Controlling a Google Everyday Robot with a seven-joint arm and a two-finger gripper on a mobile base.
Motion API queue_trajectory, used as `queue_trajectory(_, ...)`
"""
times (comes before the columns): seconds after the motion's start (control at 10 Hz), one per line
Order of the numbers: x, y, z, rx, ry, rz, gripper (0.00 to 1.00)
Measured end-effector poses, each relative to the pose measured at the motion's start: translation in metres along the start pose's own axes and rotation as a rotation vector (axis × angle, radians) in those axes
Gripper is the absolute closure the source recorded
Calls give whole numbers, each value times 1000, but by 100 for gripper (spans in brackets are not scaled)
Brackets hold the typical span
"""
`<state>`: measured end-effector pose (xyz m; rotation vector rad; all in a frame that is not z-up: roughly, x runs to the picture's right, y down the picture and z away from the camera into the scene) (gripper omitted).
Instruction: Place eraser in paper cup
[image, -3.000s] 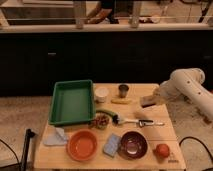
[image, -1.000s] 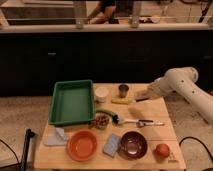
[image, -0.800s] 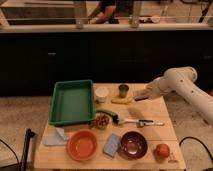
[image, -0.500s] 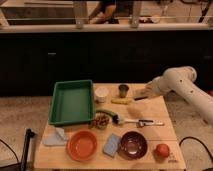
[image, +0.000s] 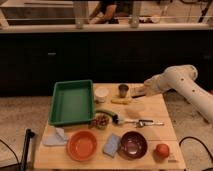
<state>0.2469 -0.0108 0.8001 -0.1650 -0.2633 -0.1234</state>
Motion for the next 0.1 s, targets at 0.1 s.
queue_trajectory(0.1,-5,-5,-5,12,-19,-17,94)
